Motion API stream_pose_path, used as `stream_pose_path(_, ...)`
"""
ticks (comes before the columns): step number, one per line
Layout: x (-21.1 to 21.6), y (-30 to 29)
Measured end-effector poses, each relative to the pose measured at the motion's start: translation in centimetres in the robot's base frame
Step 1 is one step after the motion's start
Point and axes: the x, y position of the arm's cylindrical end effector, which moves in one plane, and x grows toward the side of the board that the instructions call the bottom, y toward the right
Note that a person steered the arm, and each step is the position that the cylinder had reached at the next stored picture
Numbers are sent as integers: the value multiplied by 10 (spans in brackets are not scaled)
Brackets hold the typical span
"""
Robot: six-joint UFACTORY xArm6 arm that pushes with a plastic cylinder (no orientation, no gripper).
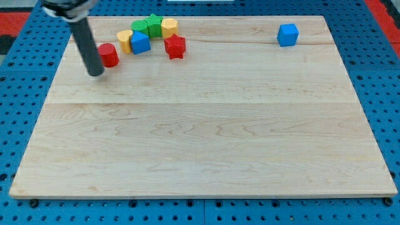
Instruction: Move the red blocks diagonally to the bottom left side
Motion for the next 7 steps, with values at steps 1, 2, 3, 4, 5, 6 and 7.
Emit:
stream_pose_path(1,-37,1)
stream_pose_path(2,-43,31)
stream_pose_path(3,-44,59)
stream_pose_path(4,-59,59)
stream_pose_path(5,-59,86)
stream_pose_path(6,-57,82)
stream_pose_path(7,-66,21)
